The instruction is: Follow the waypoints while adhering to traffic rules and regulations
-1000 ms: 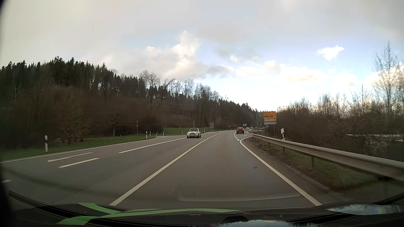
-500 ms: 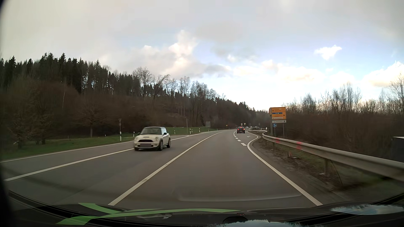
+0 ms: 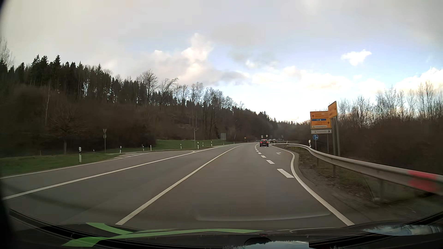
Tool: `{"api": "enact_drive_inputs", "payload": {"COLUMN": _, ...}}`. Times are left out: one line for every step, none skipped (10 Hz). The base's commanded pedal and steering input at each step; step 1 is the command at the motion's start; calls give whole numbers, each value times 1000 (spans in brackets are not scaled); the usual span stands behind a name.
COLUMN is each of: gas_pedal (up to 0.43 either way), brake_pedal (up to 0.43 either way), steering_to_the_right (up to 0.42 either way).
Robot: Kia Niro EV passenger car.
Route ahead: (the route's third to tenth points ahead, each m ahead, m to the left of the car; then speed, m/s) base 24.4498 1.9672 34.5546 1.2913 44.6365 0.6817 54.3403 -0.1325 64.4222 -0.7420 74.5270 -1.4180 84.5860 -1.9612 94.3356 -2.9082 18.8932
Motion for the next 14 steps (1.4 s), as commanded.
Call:
{"api": "enact_drive_inputs", "payload": {"gas_pedal": 268, "brake_pedal": 0, "steering_to_the_right": 6}}
{"api": "enact_drive_inputs", "payload": {"gas_pedal": 268, "brake_pedal": 0, "steering_to_the_right": 6}}
{"api": "enact_drive_inputs", "payload": {"gas_pedal": 268, "brake_pedal": 0, "steering_to_the_right": 6}}
{"api": "enact_drive_inputs", "payload": {"gas_pedal": 268, "brake_pedal": 0, "steering_to_the_right": 6}}
{"api": "enact_drive_inputs", "payload": {"gas_pedal": 268, "brake_pedal": 0, "steering_to_the_right": 6}}
{"api": "enact_drive_inputs", "payload": {"gas_pedal": 268, "brake_pedal": 0, "steering_to_the_right": 6}}
{"api": "enact_drive_inputs", "payload": {"gas_pedal": 268, "brake_pedal": 0, "steering_to_the_right": 6}}
{"api": "enact_drive_inputs", "payload": {"gas_pedal": 268, "brake_pedal": 0, "steering_to_the_right": 6}}
{"api": "enact_drive_inputs", "payload": {"gas_pedal": 268, "brake_pedal": 0, "steering_to_the_right": 5}}
{"api": "enact_drive_inputs", "payload": {"gas_pedal": 268, "brake_pedal": 0, "steering_to_the_right": 3}}
{"api": "enact_drive_inputs", "payload": {"gas_pedal": 268, "brake_pedal": 0, "steering_to_the_right": 2}}
{"api": "enact_drive_inputs", "payload": {"gas_pedal": 268, "brake_pedal": 0, "steering_to_the_right": 2}}
{"api": "enact_drive_inputs", "payload": {"gas_pedal": 268, "brake_pedal": 0, "steering_to_the_right": 1}}
{"api": "enact_drive_inputs", "payload": {"gas_pedal": 268, "brake_pedal": 0, "steering_to_the_right": 1}}
